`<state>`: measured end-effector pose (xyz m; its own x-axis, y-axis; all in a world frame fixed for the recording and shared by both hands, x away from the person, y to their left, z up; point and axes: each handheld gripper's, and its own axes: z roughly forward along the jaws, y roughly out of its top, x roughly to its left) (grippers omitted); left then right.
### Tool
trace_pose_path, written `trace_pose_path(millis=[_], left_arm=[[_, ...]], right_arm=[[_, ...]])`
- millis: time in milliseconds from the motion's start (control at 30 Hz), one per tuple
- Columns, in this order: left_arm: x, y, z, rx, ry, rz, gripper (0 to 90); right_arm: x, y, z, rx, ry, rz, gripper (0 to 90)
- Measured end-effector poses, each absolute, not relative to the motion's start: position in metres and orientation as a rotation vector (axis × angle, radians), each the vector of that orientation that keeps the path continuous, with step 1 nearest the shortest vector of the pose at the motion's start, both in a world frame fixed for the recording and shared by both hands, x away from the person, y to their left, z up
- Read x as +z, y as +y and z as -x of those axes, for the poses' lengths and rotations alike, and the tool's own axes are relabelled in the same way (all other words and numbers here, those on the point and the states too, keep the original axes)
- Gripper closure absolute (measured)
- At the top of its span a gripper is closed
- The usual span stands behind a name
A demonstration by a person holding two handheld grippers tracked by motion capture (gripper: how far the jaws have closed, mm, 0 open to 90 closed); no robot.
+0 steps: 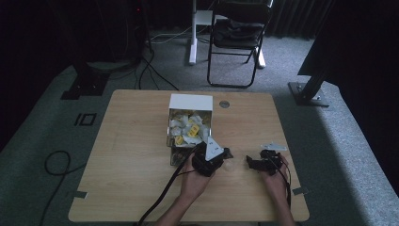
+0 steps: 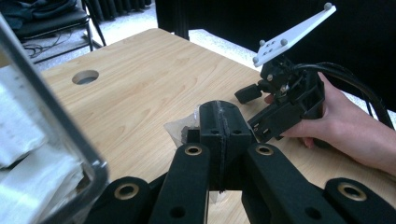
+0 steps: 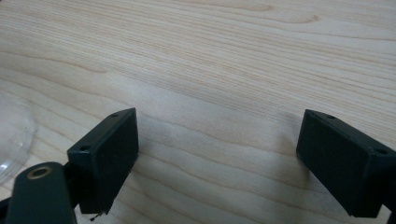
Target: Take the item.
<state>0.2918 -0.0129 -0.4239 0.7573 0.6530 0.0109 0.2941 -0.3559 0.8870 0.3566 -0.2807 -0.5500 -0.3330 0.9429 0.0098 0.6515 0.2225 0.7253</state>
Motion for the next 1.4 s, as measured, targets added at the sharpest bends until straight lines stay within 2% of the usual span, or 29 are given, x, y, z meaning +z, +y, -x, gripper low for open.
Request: trace_pose_path(millis=[633, 667, 733, 833, 1400], left_arm=[[-0.43, -0.044, -0.307, 0.448, 0.715, -1.977, 89.8], [-0.431, -0.046, -0.308, 0.454, 0.716, -1.977, 87.6], [-0.432, -0.048, -0.309, 0.463, 0.719, -1.981, 73.1], [-0.432, -0.047, -0.307, 0.459, 0.702, -1.988, 67.3], [-0.431, -0.014, -0.282, 0.442, 0.661, -1.992, 65.1]], right_arm=[[-0.55, -0.281, -0.357, 0.897, 2.067, -1.468, 12.6], [-0.55, -0.281, -0.357, 0.897, 2.067, -1.469, 12.6], [-0.55, -0.281, -0.357, 0.897, 2.067, -1.468, 12.6], [-0.55, -0.281, -0.357, 0.897, 2.067, -1.469, 12.5], [-0.55, -0.281, -0.357, 0.897, 2.067, -1.469, 12.5]])
